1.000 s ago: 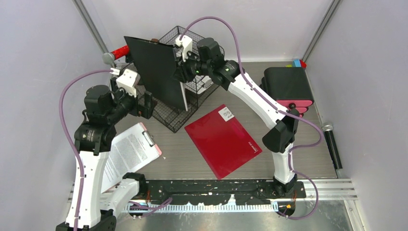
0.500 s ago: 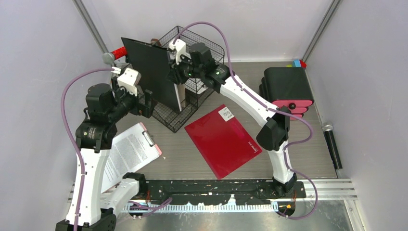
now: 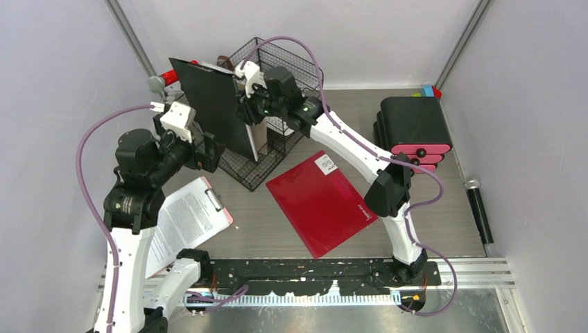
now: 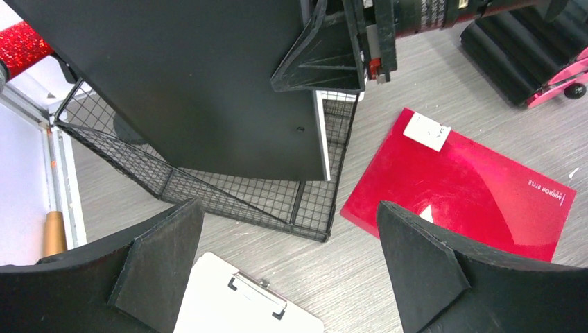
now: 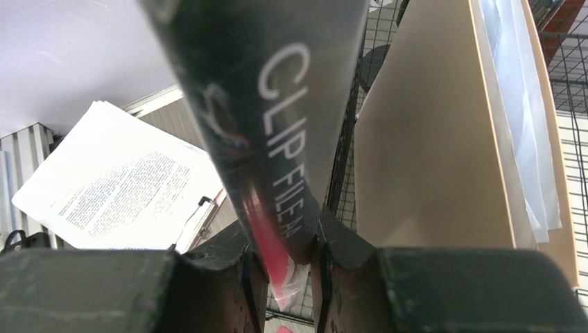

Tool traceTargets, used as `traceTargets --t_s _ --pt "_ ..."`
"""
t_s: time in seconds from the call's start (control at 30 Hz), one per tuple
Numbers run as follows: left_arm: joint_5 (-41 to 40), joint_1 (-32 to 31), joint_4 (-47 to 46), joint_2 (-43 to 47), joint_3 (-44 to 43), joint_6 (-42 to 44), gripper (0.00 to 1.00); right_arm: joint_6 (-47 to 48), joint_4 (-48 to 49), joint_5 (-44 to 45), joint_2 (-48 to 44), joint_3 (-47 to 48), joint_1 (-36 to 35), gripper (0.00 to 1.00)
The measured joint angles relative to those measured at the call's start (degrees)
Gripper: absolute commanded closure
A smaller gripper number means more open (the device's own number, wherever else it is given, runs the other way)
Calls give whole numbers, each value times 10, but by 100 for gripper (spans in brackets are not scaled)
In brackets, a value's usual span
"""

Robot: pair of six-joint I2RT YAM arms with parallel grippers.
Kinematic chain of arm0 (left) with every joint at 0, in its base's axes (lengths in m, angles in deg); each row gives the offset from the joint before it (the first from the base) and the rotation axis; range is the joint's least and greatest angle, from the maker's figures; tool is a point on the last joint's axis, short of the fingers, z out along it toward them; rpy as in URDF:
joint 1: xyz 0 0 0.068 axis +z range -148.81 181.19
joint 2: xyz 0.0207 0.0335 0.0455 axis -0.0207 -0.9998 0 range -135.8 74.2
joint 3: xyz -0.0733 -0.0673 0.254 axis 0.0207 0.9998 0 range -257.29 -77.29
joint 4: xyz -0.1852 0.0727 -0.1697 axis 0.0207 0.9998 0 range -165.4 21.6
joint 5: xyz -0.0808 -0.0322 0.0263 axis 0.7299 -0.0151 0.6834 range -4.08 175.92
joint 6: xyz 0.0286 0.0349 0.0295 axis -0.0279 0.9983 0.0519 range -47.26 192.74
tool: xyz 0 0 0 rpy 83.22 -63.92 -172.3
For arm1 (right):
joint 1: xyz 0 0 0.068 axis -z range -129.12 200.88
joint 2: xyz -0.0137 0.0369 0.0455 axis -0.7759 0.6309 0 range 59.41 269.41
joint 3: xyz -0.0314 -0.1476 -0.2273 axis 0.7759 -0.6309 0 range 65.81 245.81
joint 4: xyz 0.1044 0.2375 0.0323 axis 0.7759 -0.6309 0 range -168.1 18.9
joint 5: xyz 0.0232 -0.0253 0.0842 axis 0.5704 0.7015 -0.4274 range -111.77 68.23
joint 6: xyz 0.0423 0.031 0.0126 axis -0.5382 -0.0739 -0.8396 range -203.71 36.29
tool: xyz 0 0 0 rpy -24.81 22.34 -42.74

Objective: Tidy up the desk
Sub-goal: Place the folder in the storage box.

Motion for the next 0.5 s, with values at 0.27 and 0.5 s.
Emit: traceTargets --t_s 0.27,0.5 --pt "2 0 -28 33 41 -23 0 24 22 21 14 2 -28 100" --pt "13 0 -35 44 62 -28 0 36 22 37 33 19 -46 100"
